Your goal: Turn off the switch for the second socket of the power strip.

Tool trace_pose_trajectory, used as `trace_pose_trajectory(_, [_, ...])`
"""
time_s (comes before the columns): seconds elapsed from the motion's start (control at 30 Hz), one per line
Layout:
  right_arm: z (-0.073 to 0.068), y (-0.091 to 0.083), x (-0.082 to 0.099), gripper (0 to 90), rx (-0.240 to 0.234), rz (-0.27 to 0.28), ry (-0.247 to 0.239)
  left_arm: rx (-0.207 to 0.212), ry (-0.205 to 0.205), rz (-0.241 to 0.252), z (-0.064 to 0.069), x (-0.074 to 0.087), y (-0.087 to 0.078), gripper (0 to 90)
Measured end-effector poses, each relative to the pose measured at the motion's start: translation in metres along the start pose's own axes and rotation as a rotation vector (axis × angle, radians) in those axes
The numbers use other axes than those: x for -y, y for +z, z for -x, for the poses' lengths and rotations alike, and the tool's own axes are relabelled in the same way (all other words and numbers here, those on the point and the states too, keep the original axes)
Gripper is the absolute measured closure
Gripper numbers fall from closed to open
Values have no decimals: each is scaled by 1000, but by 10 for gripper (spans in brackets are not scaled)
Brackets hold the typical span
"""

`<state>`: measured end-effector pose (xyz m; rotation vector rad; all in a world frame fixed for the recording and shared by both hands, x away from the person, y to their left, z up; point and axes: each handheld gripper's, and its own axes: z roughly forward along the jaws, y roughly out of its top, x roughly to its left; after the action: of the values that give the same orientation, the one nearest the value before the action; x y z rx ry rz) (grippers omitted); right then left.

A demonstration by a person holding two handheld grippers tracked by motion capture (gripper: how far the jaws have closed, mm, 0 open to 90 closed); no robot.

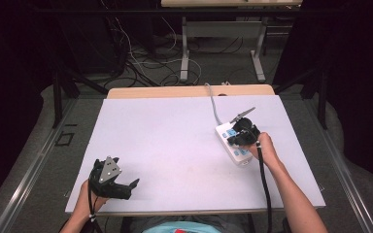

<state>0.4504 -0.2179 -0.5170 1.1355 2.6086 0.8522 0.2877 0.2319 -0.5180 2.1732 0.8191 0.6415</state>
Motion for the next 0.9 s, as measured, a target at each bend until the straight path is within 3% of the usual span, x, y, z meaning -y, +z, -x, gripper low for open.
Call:
trace_pose_trajectory(0.3, [0,0,0,900,6,6,-8,-6,14,1,2,0,-2,12])
trace_pose_trajectory(0.5, [-1,-1,1,900,18,-2,13,-6,6,-3,2,0,-3,12])
trace_pose_trajectory(0.77, [-1,0,1,900,5,17,2,-4,5,-2,1,0,-2,12])
trace_pose_trajectory(0.9, [-1,0,1,900,12,7,7,-14,20,-2,1,0,-3,12])
